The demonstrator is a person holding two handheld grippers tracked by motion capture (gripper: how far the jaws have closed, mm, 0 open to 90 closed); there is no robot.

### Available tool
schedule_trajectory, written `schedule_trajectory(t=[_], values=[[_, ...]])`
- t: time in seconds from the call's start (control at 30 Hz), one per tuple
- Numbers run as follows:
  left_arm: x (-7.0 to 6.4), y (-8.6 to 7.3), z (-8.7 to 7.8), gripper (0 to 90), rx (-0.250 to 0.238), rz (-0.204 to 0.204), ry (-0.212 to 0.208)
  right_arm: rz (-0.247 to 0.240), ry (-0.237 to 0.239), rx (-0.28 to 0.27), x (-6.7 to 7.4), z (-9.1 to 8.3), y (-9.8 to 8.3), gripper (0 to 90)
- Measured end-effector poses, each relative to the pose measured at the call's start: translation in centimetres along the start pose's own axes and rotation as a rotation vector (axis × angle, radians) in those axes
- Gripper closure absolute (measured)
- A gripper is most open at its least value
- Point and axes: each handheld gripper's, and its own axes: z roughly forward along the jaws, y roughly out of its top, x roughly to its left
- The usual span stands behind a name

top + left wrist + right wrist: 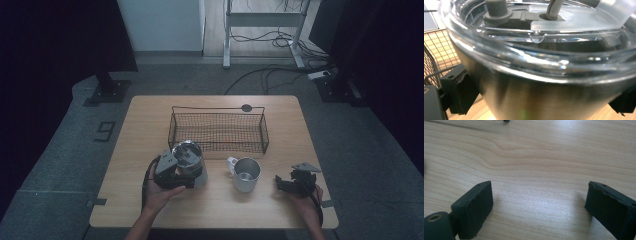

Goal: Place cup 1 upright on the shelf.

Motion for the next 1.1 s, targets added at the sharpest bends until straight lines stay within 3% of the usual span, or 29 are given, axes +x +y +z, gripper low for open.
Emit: schedule_trajectory(t=[0.57,1.1], values=[[0.2,2.2,-0.4,4.4,-0.019,0.022,-0.003,0.001,-0.002,-0.001,0.0,0.0,0.0,7.8],[1.0,3.5,0.0,4.4,-0.015,0.009,-0.003,0.003,-0.002,-0.002,0.0,0.0,0.0,8.1]])
